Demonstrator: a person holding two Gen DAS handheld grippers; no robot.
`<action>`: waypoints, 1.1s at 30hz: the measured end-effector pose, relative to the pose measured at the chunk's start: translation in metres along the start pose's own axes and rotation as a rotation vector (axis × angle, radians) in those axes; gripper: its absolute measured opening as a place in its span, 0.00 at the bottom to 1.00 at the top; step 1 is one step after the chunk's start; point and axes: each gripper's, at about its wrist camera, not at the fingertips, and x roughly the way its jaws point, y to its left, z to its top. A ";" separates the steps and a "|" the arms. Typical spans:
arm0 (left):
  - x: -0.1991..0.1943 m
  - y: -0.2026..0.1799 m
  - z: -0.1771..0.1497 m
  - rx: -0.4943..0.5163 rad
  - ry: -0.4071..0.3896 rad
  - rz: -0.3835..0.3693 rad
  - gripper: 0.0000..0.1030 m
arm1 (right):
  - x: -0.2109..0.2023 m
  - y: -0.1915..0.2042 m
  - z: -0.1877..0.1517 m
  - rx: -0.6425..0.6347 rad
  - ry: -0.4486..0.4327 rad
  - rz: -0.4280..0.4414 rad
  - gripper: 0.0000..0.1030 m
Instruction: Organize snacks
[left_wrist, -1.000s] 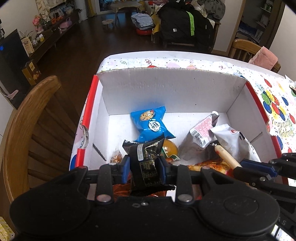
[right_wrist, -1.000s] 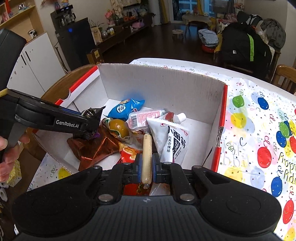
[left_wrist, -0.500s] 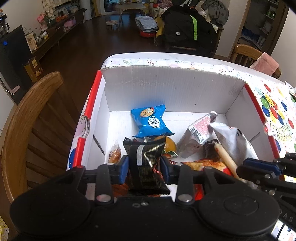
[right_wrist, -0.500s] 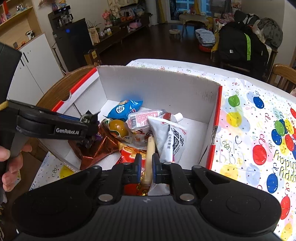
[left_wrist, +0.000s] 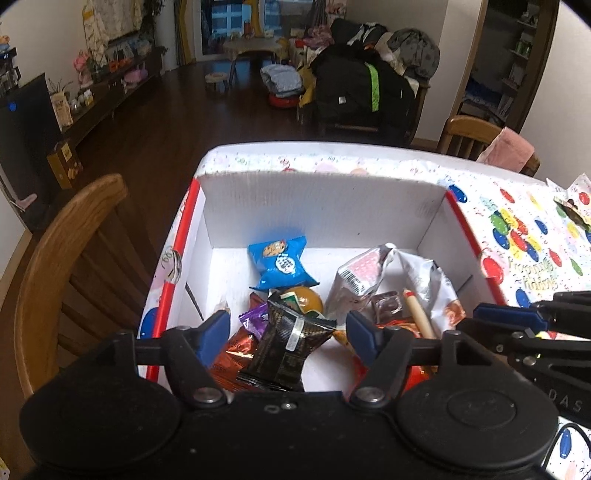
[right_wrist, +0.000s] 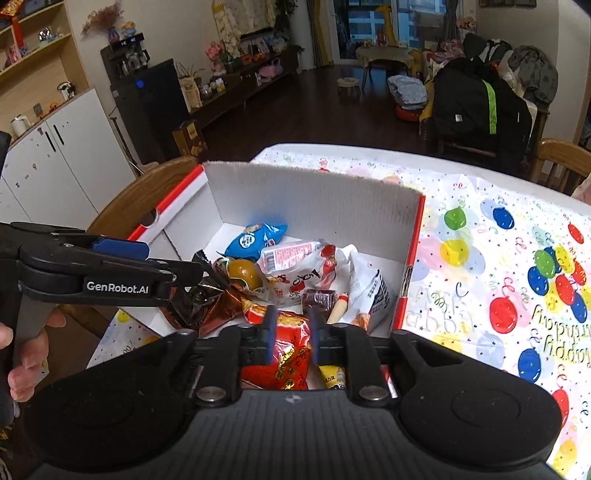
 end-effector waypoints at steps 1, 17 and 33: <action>-0.004 -0.001 0.000 -0.001 -0.010 -0.003 0.71 | -0.003 0.000 0.000 -0.006 -0.011 -0.003 0.29; -0.057 -0.015 -0.012 0.034 -0.187 -0.006 0.96 | -0.052 -0.001 -0.006 -0.031 -0.150 -0.004 0.72; -0.094 -0.025 -0.026 0.014 -0.265 -0.014 1.00 | -0.093 -0.013 -0.023 0.001 -0.238 -0.027 0.87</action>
